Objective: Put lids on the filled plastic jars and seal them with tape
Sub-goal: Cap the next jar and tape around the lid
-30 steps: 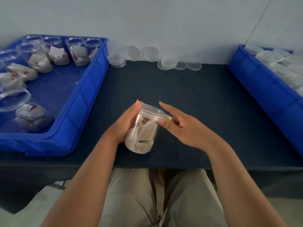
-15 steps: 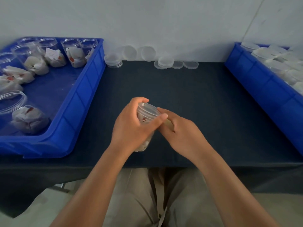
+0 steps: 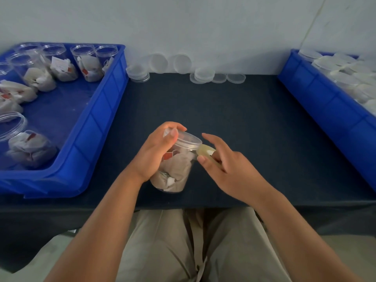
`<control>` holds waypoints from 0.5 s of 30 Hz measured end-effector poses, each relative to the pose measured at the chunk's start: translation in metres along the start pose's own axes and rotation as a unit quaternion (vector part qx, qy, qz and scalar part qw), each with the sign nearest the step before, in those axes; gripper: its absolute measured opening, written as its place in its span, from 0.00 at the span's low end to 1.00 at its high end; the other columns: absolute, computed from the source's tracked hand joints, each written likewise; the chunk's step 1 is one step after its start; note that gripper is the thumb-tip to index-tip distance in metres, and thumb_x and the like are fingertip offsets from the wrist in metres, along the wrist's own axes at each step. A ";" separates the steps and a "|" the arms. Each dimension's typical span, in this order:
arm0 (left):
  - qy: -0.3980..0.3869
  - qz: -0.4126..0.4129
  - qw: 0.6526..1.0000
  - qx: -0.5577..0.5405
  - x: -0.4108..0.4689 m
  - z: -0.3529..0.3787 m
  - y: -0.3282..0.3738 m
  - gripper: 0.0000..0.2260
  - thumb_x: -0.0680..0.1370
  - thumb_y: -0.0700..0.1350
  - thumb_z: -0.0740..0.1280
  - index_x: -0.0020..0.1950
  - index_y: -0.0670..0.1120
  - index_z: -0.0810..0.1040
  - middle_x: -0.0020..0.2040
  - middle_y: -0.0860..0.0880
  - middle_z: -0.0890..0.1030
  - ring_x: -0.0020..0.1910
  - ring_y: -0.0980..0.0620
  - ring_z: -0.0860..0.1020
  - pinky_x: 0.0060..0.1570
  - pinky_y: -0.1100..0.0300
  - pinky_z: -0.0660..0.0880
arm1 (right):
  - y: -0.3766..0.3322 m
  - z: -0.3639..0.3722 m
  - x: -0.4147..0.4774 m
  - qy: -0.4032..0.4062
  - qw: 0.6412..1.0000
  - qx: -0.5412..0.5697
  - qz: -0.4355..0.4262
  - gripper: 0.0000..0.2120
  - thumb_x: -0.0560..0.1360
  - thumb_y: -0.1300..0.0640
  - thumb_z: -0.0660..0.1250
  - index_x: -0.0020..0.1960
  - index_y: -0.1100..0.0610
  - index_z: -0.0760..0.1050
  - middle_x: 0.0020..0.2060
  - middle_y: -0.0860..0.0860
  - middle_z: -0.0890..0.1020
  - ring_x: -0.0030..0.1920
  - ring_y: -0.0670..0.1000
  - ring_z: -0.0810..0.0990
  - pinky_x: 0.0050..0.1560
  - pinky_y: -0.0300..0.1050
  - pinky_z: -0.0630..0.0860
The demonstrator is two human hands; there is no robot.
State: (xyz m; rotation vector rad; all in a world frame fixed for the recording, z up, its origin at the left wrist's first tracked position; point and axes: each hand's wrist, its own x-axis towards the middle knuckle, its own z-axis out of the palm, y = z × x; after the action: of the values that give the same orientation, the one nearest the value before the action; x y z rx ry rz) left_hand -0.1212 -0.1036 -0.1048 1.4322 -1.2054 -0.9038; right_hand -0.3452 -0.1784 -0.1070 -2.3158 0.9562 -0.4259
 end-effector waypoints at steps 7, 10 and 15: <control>-0.046 0.000 0.998 -0.053 0.010 -0.004 -0.001 0.30 0.74 0.76 0.64 0.62 0.55 0.80 0.59 0.44 0.82 0.57 0.43 0.82 0.60 0.35 0.78 | 0.009 -0.028 0.014 -0.049 0.998 0.004 -0.039 0.29 0.77 0.25 0.52 0.77 0.29 0.58 0.37 0.50 0.79 0.36 0.51 0.79 0.38 0.44 0.77; -0.057 0.002 0.995 -0.079 0.010 -0.005 -0.005 0.30 0.75 0.75 0.65 0.63 0.52 0.79 0.59 0.41 0.82 0.56 0.42 0.82 0.58 0.37 0.78 | 0.012 -0.031 0.016 -0.083 0.996 0.019 -0.039 0.30 0.76 0.25 0.53 0.77 0.30 0.60 0.40 0.47 0.81 0.38 0.49 0.80 0.38 0.37 0.76; -0.099 0.003 0.984 -0.149 0.012 -0.004 -0.017 0.27 0.79 0.69 0.66 0.64 0.48 0.78 0.57 0.42 0.82 0.53 0.43 0.81 0.52 0.47 0.79 | 0.008 -0.022 0.019 -0.071 0.996 0.033 -0.052 0.30 0.76 0.23 0.52 0.76 0.27 0.60 0.40 0.41 0.81 0.37 0.44 0.78 0.39 0.34 0.75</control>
State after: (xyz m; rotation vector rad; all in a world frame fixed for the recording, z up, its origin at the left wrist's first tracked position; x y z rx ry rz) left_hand -0.1109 -0.1147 -0.1194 1.1194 -1.1601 -1.1904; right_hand -0.3474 -0.2057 -0.0938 -2.3087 0.7447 -0.3259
